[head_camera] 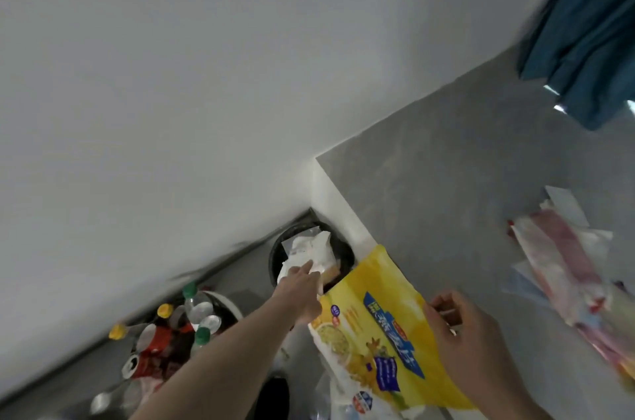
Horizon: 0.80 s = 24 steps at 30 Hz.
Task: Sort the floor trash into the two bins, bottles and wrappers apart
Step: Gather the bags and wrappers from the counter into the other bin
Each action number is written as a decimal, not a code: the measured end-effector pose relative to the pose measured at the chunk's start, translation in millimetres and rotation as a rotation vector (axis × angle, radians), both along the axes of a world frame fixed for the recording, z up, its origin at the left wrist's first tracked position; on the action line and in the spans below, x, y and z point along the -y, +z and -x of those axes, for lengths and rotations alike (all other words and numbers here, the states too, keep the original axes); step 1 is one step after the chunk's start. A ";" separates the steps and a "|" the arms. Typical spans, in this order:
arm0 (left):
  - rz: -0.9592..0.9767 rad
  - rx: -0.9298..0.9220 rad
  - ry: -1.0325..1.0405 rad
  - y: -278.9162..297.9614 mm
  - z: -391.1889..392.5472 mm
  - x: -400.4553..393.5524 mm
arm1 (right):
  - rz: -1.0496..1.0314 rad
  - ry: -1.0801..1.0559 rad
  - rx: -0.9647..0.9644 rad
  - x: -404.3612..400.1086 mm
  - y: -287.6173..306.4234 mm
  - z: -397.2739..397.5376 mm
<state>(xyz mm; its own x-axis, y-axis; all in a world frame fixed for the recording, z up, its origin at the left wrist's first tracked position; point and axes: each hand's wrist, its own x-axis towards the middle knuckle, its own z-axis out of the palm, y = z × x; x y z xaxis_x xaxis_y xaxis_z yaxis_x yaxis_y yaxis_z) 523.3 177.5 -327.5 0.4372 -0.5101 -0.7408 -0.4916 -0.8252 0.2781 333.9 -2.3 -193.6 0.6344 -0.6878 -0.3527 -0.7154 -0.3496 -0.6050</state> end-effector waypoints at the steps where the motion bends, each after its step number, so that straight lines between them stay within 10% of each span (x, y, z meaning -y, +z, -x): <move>1: -0.006 -0.022 0.011 -12.2 0.9 -0.2 | -0.005 0.005 -0.008 -2.8 -10.9 -2.4; 17: 0.103 0.061 0.238 -12.8 -61.8 -104.1 | 0.227 0.202 0.144 -30.2 -40.7 -108.9; 24: 0.182 0.109 0.320 -30.4 -87.0 -121.0 | 0.277 0.564 -0.020 -70.5 -147.2 -148.0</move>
<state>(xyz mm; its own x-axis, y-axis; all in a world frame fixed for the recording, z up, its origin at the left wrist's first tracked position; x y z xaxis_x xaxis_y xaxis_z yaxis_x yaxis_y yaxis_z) 610.3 298.5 -357.9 0.6673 -0.4536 -0.5908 -0.2517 -0.8838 0.3943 481.9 68.2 -340.8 0.9214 -0.3167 -0.2250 -0.3854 -0.8183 -0.4264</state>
